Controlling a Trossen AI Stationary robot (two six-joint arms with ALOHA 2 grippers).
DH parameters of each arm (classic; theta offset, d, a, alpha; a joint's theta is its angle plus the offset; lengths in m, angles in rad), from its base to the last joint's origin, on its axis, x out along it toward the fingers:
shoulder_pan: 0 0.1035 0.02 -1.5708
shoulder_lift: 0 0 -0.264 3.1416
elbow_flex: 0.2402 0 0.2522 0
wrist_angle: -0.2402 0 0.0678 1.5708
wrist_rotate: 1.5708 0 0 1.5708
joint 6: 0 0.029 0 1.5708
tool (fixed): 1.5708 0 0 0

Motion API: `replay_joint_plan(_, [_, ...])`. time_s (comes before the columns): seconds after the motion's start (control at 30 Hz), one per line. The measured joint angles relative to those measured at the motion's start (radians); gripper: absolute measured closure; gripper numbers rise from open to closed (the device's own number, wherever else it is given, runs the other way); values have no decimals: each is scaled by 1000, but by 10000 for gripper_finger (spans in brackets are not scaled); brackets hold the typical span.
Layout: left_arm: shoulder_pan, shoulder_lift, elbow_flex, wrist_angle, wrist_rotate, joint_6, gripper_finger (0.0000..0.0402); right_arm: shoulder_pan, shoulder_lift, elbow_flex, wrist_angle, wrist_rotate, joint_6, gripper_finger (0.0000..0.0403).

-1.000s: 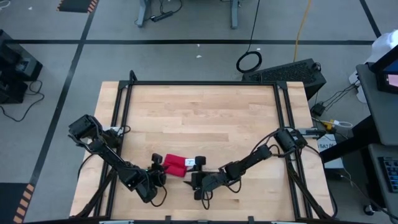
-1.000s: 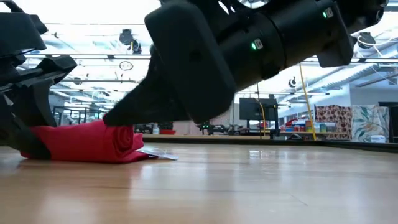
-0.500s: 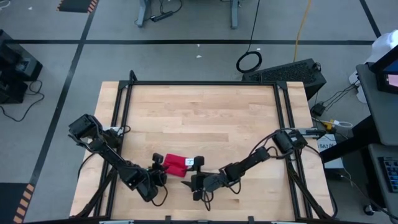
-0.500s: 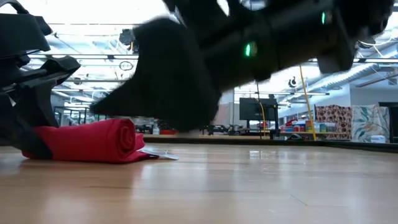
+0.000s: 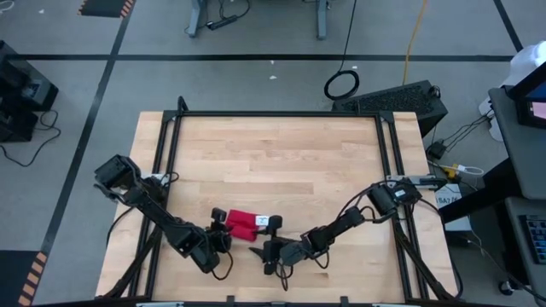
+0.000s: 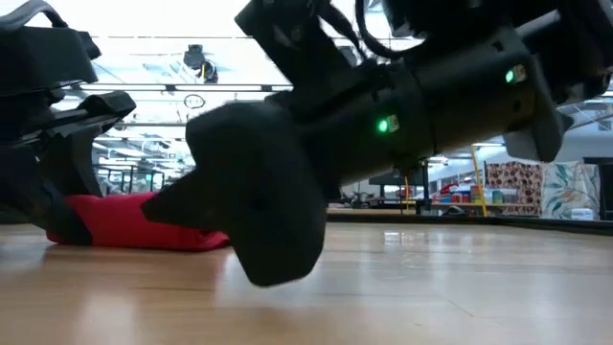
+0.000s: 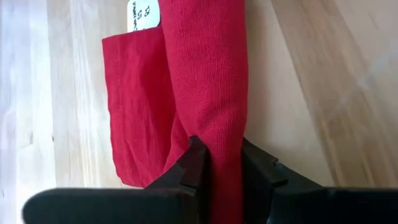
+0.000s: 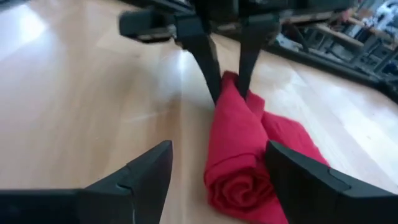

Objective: Roll towel
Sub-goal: Roll the red towel

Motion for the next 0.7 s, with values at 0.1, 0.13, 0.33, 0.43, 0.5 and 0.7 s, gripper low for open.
replay_joint_plan(0.1, [16, -2, 0, 1, 5, 0, 333, -11, 0, 0, -11, -14, 27, 154])
replay_joint_plan(0.13, [20, -2, 0, 3, 6, 4, 333, -14, 0, 0, -8, -16, 31, 154])
replay_joint_plan(0.33, [30, -2, -1, 19, 8, 52, 333, -25, 1, 0, -17, -20, 47, 154])
replay_joint_plan(0.43, [33, -2, -1, 20, 9, 52, 333, -33, 16, 2, -17, -22, 76, 154])
replay_joint_plan(0.5, [33, -2, -1, 20, 9, 51, 333, -36, 27, 3, -17, -23, 119, 154])
replay_joint_plan(0.7, [33, -2, -1, 22, 9, 45, 333, -6, 12, 3, -25, 70, 83, 154])
